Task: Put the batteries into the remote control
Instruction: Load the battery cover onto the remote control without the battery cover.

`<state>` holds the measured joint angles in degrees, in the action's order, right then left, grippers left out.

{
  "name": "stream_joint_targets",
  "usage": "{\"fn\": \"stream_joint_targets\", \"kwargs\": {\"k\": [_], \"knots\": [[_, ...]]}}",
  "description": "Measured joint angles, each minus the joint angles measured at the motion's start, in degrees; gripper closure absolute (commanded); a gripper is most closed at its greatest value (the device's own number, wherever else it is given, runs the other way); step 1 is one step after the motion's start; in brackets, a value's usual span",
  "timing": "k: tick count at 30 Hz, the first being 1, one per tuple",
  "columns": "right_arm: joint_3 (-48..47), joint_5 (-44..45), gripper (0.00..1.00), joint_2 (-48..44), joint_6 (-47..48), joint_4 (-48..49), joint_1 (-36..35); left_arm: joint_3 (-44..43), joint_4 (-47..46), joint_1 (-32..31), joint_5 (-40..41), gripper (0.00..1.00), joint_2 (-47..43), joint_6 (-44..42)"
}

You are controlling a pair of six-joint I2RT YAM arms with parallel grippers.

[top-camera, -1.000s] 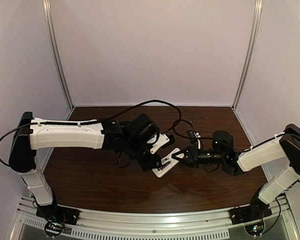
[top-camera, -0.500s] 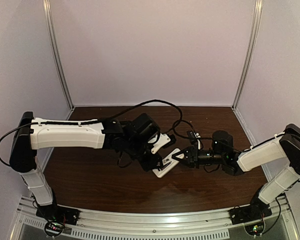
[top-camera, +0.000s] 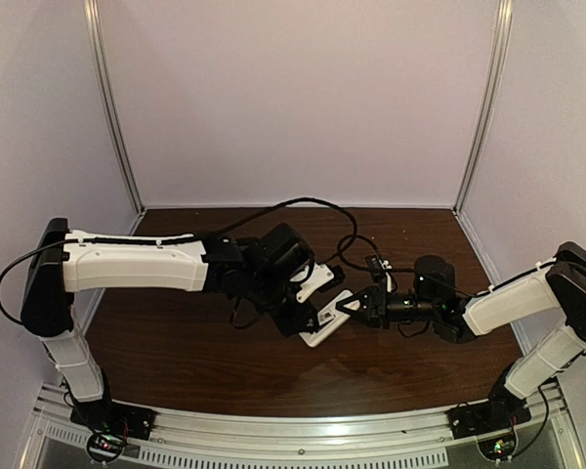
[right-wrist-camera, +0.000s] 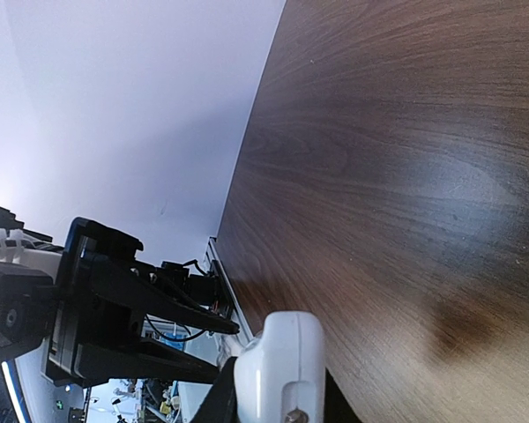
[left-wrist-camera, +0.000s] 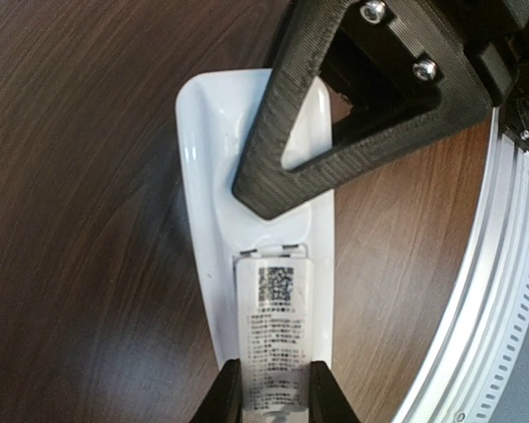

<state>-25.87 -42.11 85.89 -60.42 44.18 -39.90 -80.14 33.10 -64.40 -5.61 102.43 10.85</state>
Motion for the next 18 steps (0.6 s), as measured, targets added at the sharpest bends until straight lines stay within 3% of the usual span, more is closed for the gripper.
{"fn": "stream_joint_targets", "kwargs": {"k": [18], "knots": [[0.0,0.76,1.0,-0.5,-0.07,-0.87,0.0,-1.03,0.61,-0.17,2.19,0.82,1.46,1.36]]}}
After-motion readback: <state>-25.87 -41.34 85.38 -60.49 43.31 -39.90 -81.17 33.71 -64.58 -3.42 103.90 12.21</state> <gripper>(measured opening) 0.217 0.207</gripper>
